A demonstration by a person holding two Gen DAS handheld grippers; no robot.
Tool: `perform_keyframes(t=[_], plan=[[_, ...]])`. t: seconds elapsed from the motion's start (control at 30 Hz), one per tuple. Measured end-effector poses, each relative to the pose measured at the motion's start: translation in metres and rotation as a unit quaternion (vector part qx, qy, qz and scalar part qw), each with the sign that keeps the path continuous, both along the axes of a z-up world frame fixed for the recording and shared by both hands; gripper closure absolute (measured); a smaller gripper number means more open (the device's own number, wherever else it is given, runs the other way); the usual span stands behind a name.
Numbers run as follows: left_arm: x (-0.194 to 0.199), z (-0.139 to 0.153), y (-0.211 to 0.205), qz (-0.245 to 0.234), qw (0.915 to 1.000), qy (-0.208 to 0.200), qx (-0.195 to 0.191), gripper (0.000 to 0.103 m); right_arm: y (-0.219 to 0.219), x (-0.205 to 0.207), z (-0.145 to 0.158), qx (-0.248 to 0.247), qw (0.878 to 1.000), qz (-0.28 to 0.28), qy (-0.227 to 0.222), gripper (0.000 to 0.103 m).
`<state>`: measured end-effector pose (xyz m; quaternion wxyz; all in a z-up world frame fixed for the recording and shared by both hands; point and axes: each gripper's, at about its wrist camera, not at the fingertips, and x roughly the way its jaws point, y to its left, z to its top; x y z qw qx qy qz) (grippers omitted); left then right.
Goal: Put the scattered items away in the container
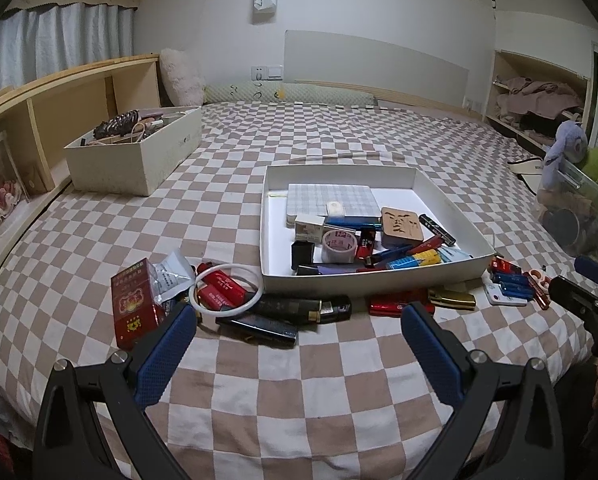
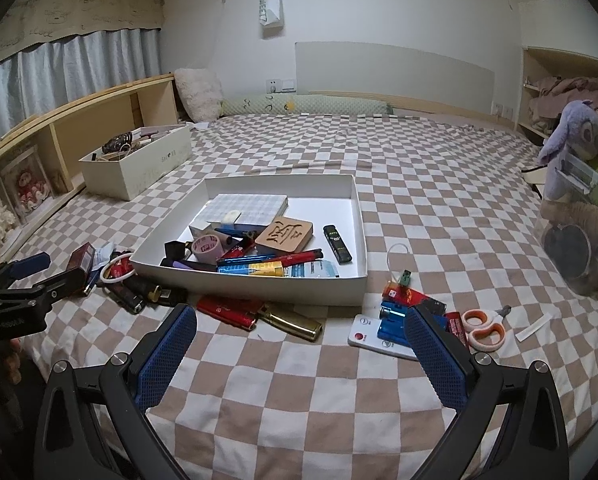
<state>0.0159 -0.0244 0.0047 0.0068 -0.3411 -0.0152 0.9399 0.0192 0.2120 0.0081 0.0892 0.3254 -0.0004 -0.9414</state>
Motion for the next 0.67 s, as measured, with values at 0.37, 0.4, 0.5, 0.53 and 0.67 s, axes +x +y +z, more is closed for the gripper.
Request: perform_keyframes(t=[0.37,0.4,0.5,0.53,0.67], plan=[[0.0004,-0.0022,0.0031,-0.004,1.0,-0.002,-0.002,0.0,0.0005,-0.0006,-0.0007,0.0,1.0,-0.001,-0.002,0.0],[0.0004,-0.0022,0.003,-0.004,1.0,-0.002,-0.002,0.0,0.0004,-0.0006,-0.0006,0.001,1.0,-0.001,-0.002,0.0],[0.0004,-0.0024,0.0027,-0.003,1.0,-0.001,0.0,0.0,0.0003,-0.0006,-0.0006,0.001,1.0,-0.001,-0.002,0.0],[0.0005,-0.0025,0.0024,0.0,1.0,-0.001,0.001,0.0,0.0003,-0.0005,-0.0006,0.001,1.0,0.0,-0.002,0.0],[0.0003,-0.0024,0.002,0.001,1.0,-0.002,0.006,0.0,-0.0005,0.0001,-0.0008,0.001,1.0,0.002,-0.002,0.0]])
